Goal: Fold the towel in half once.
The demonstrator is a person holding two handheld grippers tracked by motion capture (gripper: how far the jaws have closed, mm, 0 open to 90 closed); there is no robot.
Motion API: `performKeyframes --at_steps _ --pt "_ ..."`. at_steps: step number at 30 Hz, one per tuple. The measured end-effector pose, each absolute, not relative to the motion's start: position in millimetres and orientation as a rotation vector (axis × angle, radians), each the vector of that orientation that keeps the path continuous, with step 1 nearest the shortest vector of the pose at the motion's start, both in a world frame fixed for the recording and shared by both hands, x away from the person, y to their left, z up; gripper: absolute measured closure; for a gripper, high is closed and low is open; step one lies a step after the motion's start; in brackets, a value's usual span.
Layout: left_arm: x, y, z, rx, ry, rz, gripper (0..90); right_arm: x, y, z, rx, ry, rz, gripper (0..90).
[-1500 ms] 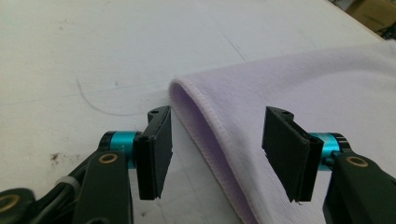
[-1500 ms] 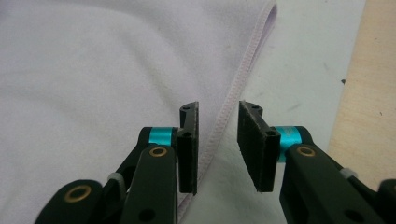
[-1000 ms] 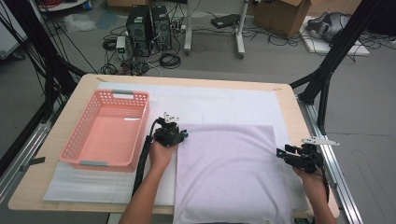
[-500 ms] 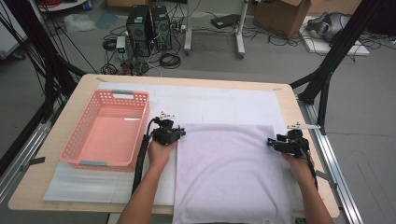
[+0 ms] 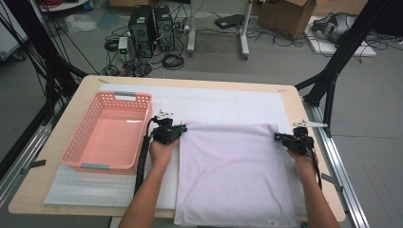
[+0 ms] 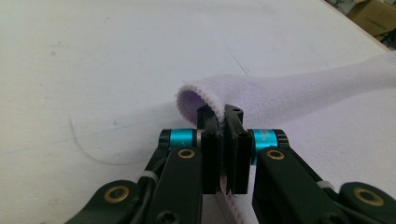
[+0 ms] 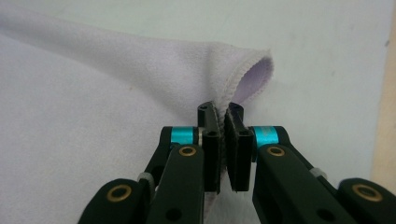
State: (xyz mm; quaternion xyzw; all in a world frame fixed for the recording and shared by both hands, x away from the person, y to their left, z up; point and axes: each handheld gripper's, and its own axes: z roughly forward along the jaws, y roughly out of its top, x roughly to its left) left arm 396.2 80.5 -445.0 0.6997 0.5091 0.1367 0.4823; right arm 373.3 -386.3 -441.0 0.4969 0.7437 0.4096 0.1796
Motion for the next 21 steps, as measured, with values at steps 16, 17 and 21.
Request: performKeyframes --at_steps 16,17,21 --pt "458 82 -405 1.655 1.157 0.413 85.9 419 -380 -412 1.364 1.913 1.205 86.3" --pt "461 82 -404 1.644 1.155 0.414 85.9 422 -380 -412 1.374 1.914 1.196 86.3" --pt "470 81 -403 1.634 1.156 0.416 87.0 430 -377 -410 1.371 1.889 1.170 86.2"
